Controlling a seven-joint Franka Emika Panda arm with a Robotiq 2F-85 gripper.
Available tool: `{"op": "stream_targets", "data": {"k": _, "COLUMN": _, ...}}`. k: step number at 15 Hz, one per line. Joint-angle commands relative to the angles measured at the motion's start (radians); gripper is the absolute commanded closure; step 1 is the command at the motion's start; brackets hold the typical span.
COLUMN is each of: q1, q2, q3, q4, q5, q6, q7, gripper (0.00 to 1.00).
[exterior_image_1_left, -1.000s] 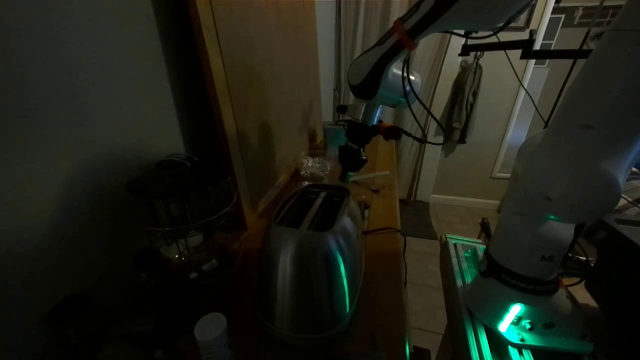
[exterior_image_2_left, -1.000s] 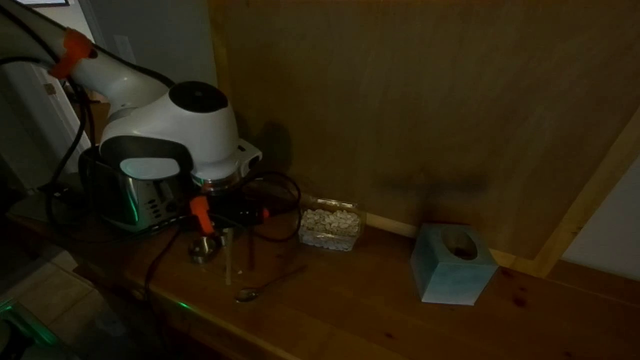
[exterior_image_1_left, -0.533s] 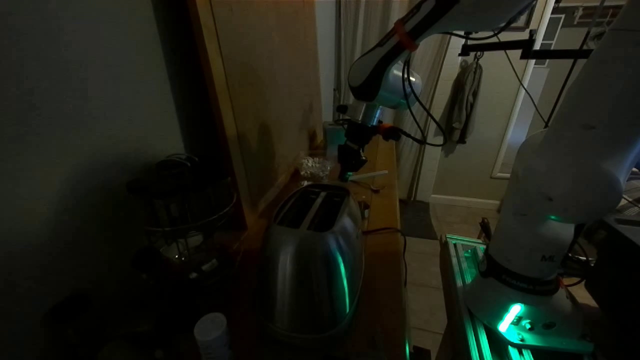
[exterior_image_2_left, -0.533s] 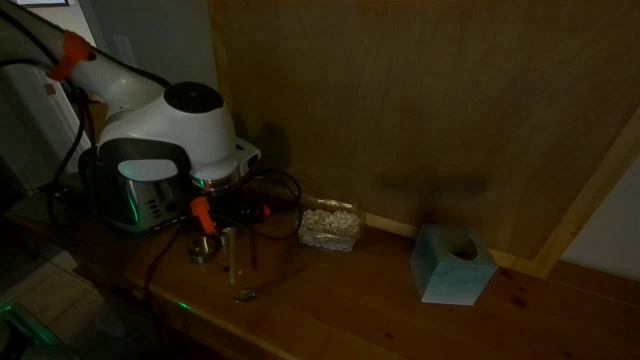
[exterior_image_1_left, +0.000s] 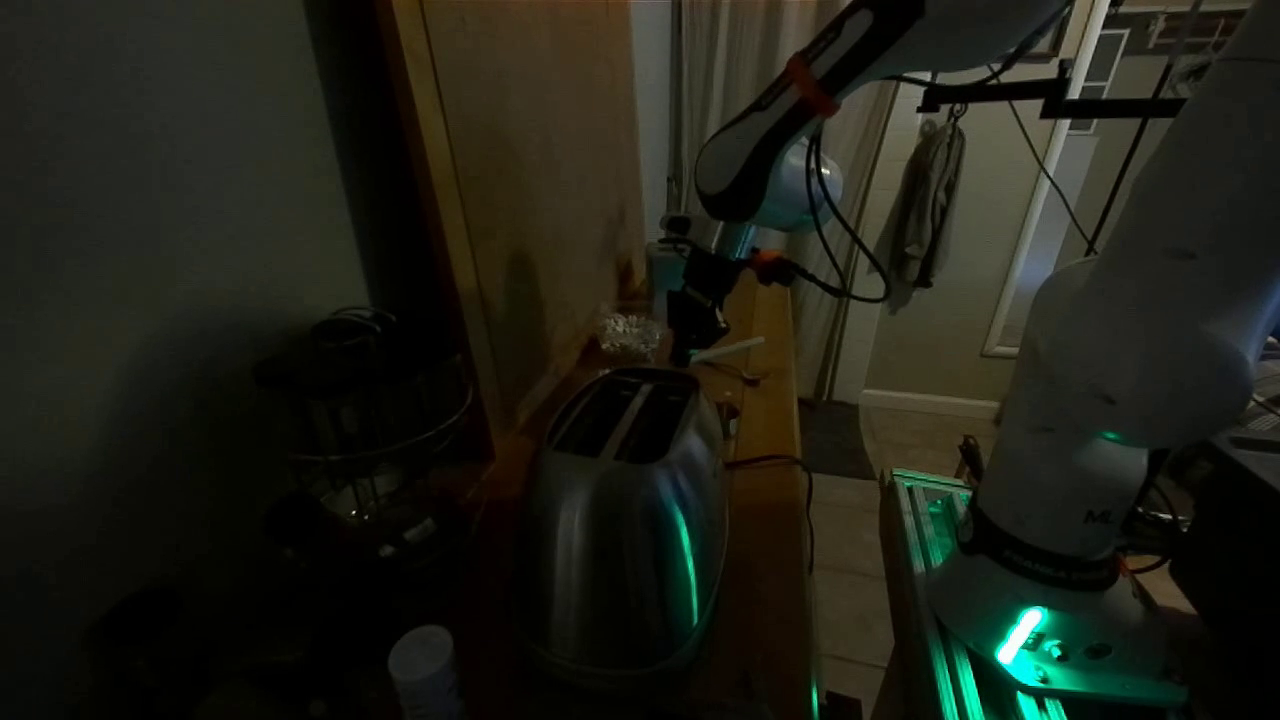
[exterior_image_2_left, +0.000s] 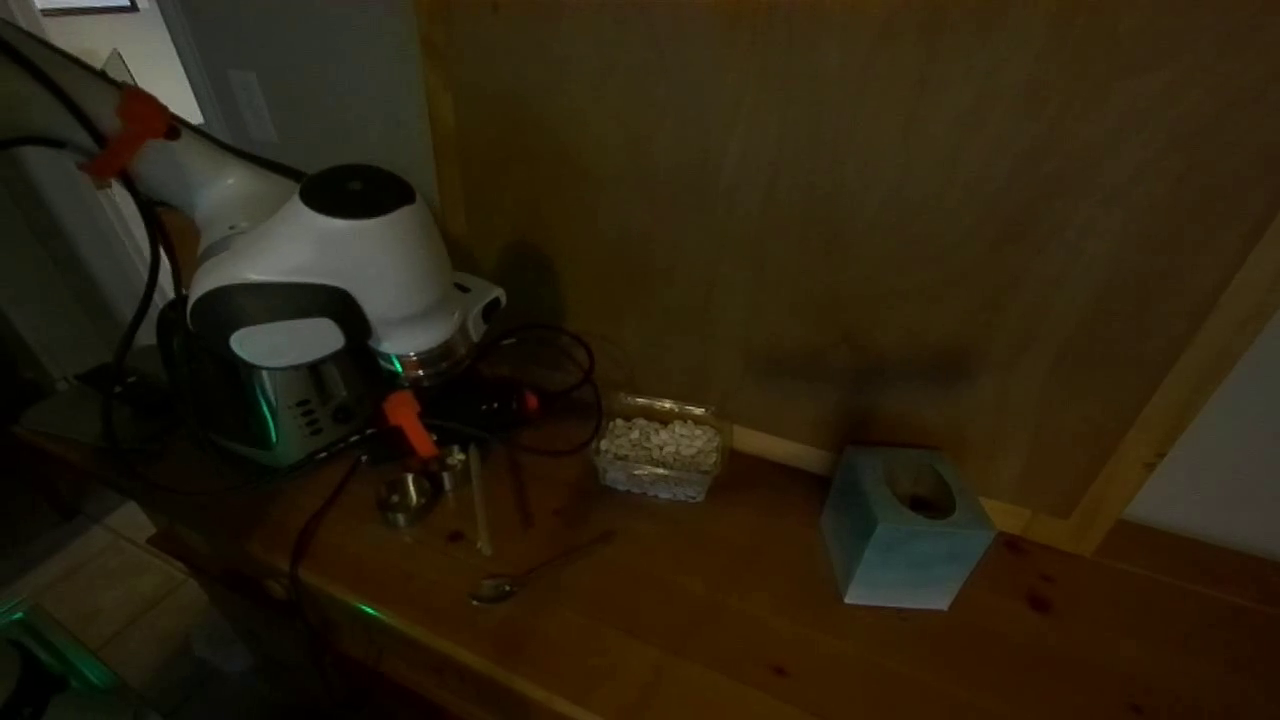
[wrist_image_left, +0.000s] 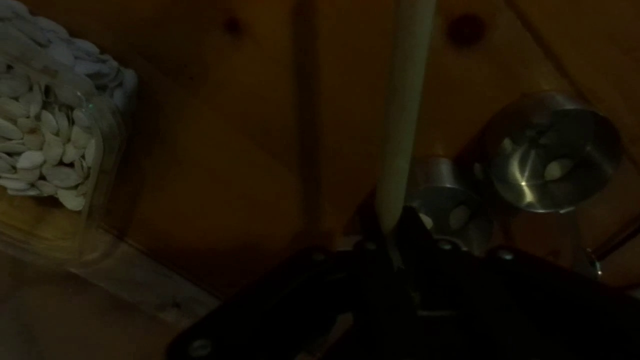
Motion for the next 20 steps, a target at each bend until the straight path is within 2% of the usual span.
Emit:
{"op": "stream_targets", "data": {"k": 1, "q1": 0.024, "q2": -0.051, "q3": 0.005, "q4": -0.071, "q5": -0.071, "q6": 0.079, "q7": -0.014, "gripper": 0.96}}
{"op": "stream_targets", "data": {"k": 7, "q1": 0.072, "q2": -0.107, "q3": 0.001, "q4": -0.147, "q5": -0.118, "q6": 0.201, "q7": -0.053, "gripper": 0.96}}
{"op": "stream_targets", "data": {"k": 8, "q1": 0.092, "q2": -0.073, "q3": -0.012, "q4": -0.099, "q5": -0.113, "q6": 0.204, "q7": -0.072, "gripper": 0.96}}
{"op": "stream_targets", "data": {"k": 9, "q1": 0.101, "q2": -0.074, "q3": -0.015, "q4": -0.104, "q5": -0.120, "q6": 0.237, "q7": -0.078, "gripper": 0.96}}
{"op": "stream_targets", "data": {"k": 10, "q1": 0.085, "q2": -0.070, "q3": 0.009, "q4": -0.103, "q5": -0.096, "q6": 0.259, "q7": -0.109, "gripper": 0.96}}
{"op": "stream_targets", "data": {"k": 14, "q1": 0.095, "q2": -0.054, "q3": 0.011, "q4": -0.101, "q5": -0.088, "q6": 0.351, "q7": -0.159, "gripper": 0.96}}
{"op": "stream_targets", "data": {"k": 20, "q1": 0.110, "q2": -0.054, "q3": 0.002, "q4": -0.101, "q5": -0.080, "q6": 0.404, "q7": -0.265, "gripper": 0.96}}
